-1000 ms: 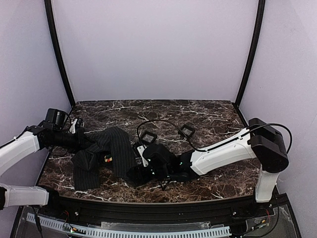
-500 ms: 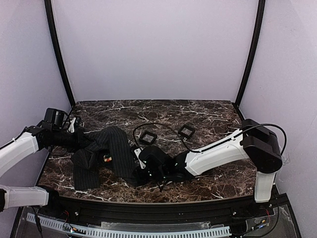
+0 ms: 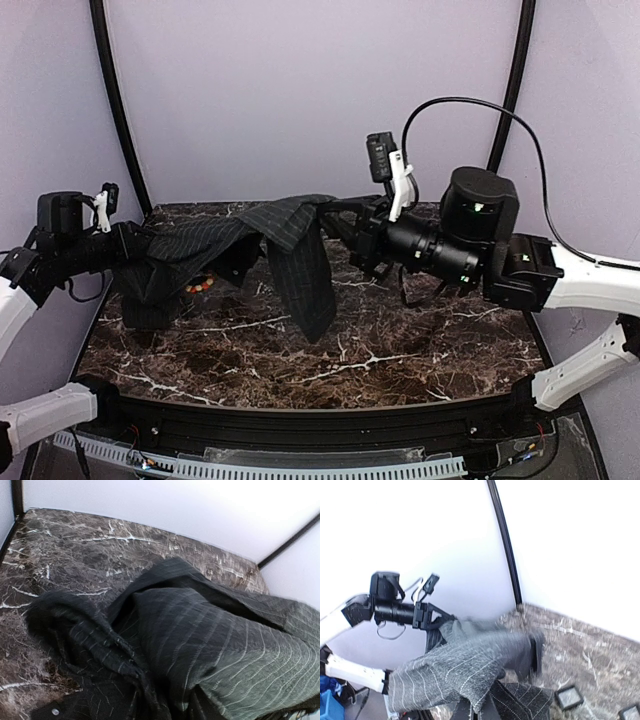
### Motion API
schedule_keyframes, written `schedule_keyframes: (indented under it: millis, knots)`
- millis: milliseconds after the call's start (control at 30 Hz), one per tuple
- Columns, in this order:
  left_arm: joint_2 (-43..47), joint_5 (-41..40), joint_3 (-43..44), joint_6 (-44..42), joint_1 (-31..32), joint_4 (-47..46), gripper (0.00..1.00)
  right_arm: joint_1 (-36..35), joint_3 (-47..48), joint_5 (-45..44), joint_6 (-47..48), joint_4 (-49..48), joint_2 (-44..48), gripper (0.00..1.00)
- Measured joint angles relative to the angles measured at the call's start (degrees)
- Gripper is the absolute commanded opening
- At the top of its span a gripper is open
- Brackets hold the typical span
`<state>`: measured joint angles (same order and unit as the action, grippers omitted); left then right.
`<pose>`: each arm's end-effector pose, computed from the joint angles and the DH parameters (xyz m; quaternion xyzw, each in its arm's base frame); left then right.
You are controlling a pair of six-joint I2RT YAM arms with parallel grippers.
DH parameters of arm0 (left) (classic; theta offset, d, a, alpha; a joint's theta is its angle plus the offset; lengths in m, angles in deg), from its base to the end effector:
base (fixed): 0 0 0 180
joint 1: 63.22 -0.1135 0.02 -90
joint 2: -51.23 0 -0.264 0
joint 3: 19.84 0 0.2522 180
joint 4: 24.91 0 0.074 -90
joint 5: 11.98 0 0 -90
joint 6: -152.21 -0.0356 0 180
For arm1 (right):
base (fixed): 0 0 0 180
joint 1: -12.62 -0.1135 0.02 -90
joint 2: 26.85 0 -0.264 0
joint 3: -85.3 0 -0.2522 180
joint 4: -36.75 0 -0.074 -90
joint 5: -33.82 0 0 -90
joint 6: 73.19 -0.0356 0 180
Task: Remove the brooch from the garment
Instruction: Pass from the left arm to the right, then pick up the crumped clothing from the center of the board.
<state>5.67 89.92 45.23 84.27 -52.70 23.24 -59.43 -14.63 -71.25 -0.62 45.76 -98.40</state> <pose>0.1642 -0.0380 0.3341 -0.0334 0.8564 -0.2279 0.4621 0.0995 0.2771 0.4004 -0.2410 0.6679 0.4252 0.5613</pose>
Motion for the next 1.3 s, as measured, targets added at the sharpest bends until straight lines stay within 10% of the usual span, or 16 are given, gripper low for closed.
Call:
schedule_keyframes:
  millis: [300, 600, 1300]
  knots:
    - [4.6, -7.4, 1.8, -2.7, 0.0, 3.5, 0.85, 0.0, -0.2, 1.4, 5.5, -1.6, 2.4, 0.00]
    - [1.7, 8.3, -2.4, -2.6, 1.2, -1.0, 0.89, 0.0, -0.1, -3.2, 5.4, -1.6, -2.2, 0.00]
    - [-15.0, 2.3, -1.4, -6.3, 42.2, -8.3, 0.99, 9.2, 3.0, -16.9, -11.0, 10.3, -6.3, 0.00]
